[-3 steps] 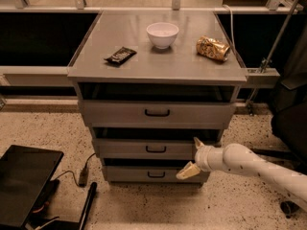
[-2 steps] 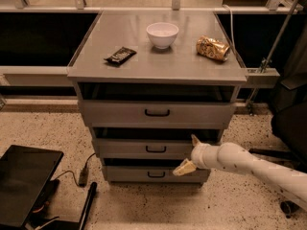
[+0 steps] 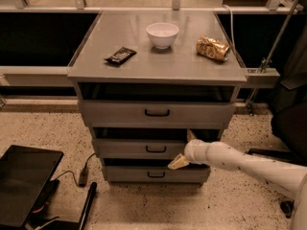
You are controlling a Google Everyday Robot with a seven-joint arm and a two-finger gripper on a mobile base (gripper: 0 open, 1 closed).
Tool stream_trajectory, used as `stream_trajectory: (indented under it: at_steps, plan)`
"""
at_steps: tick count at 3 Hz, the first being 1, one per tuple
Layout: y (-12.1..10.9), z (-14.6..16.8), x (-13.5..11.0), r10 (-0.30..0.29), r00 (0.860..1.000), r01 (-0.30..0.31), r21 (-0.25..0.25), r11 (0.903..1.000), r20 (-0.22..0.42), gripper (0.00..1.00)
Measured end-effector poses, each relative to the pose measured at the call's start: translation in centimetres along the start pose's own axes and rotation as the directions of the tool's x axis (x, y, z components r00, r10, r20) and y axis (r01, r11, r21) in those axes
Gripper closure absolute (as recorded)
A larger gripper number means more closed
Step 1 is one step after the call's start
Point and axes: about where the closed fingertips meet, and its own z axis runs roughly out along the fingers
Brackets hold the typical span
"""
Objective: Open middle drawer
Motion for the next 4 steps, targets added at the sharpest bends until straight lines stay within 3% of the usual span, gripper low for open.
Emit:
stream_trajectory:
  at_steps: [1, 2, 4]
  plan:
    - [0.55, 1.96, 1.09, 0.001, 1.000, -0.001, -0.031, 0.9995, 0.004, 0.00]
    - [0.51, 2.17, 1.29, 0.006, 1.000, -0.005, -0.032, 0.9995, 0.004, 0.00]
    - [0.52, 2.18, 1.29, 0.006, 1.000, -0.005, -0.032, 0.9995, 0.004, 0.39]
